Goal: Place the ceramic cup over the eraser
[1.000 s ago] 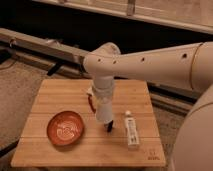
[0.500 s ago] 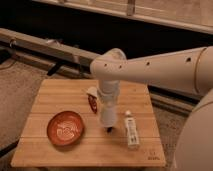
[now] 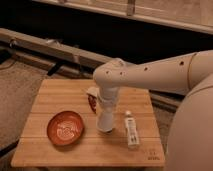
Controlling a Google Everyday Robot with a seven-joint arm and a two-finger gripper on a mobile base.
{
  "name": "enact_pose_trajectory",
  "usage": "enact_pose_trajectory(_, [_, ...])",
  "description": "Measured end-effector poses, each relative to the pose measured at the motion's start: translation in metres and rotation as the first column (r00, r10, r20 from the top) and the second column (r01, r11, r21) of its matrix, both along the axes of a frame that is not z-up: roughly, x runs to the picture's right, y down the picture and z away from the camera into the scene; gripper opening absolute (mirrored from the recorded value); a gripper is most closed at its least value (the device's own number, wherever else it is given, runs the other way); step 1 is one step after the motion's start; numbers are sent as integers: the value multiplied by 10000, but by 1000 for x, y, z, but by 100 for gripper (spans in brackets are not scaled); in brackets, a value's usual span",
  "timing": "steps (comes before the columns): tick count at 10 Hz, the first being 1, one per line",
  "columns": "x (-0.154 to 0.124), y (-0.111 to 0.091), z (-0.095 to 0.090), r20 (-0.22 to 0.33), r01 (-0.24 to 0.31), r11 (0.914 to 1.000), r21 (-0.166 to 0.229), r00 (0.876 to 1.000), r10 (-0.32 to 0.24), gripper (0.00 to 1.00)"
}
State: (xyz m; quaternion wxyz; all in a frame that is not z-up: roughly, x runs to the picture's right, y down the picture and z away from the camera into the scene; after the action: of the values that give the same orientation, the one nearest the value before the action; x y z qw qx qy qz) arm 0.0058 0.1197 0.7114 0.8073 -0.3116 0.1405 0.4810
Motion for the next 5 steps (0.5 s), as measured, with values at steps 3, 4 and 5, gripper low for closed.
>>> enact_pose_trajectory(3, [-12, 9, 9, 199, -115, 9999, -75, 9997, 117, 55])
enact_pose_trajectory(4, [-16, 13, 12, 195, -52, 9999, -101, 9998, 54, 67])
enact_pose_trajectory(5, [-19, 16, 14, 190, 5, 9999, -131, 9998, -3, 74])
